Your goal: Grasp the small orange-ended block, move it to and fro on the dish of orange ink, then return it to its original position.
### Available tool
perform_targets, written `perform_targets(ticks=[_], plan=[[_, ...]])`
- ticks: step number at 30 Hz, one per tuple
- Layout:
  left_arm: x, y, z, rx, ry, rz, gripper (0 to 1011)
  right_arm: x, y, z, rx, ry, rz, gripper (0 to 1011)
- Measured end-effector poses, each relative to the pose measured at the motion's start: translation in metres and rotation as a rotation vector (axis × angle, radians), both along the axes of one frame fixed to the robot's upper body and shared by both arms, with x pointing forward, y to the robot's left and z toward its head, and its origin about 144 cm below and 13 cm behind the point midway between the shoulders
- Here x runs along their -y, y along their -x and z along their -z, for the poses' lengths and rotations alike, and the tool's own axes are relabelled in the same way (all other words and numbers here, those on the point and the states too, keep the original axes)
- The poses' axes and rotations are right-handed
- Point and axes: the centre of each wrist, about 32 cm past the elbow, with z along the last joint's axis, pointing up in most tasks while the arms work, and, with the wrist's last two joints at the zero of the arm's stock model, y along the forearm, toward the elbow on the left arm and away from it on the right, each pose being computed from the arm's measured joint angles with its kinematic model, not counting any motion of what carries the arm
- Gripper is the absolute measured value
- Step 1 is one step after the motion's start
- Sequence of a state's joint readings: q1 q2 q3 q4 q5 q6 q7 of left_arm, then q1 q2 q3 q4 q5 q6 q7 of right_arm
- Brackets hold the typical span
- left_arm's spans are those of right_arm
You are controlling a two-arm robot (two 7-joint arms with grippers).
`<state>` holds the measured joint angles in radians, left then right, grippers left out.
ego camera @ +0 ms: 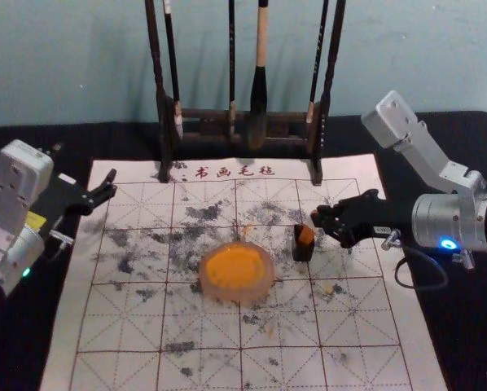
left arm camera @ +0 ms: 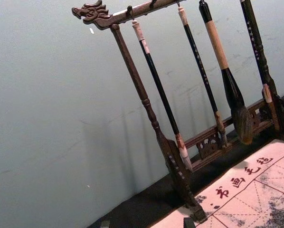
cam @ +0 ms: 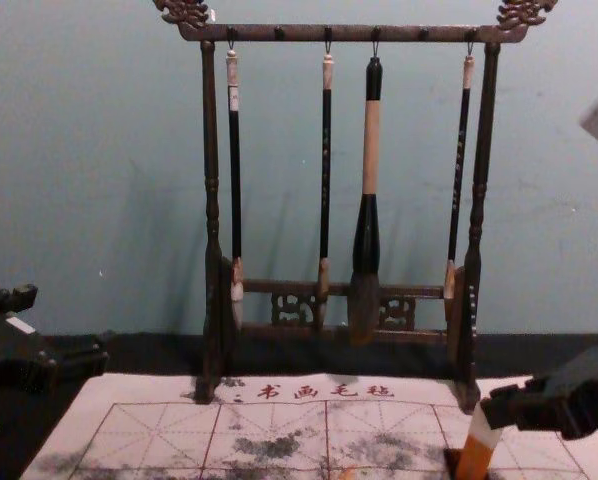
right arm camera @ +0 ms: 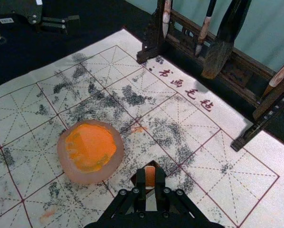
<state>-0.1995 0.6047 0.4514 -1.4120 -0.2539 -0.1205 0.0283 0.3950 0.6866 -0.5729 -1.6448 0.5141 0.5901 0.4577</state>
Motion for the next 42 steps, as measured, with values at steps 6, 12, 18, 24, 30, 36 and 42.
perform_targets(ticks=[6, 12, 18, 24, 30, 36, 42], plan=[[0.0, 0.0, 0.0, 0.0, 0.0, 0.0, 1001, -0.003, -0.002, 0.004, -0.003, 0.01, 0.008, 109], [0.0, 0.0, 0.0, 0.0, 0.0, 0.0, 1001, -0.005, -0.003, 0.007, -0.007, 0.018, 0.014, 109], [0.0, 0.0, 0.0, 0.0, 0.0, 0.0, 1001, -0.006, -0.004, 0.01, -0.013, 0.022, 0.018, 109], [0.0, 0.0, 0.0, 0.0, 0.0, 0.0, 1002, -0.007, -0.004, 0.011, -0.019, 0.024, 0.022, 109], [0.0, 0.0, 0.0, 0.0, 0.0, 0.0, 1001, -0.008, -0.003, 0.013, -0.02, 0.026, 0.023, 109], [0.0, 0.0, 0.0, 0.0, 0.0, 0.0, 1001, -0.008, -0.003, 0.013, -0.02, 0.026, 0.022, 109], [0.0, 0.0, 0.0, 0.0, 0.0, 0.0, 1001, -0.008, -0.003, 0.013, -0.021, 0.027, 0.022, 139]])
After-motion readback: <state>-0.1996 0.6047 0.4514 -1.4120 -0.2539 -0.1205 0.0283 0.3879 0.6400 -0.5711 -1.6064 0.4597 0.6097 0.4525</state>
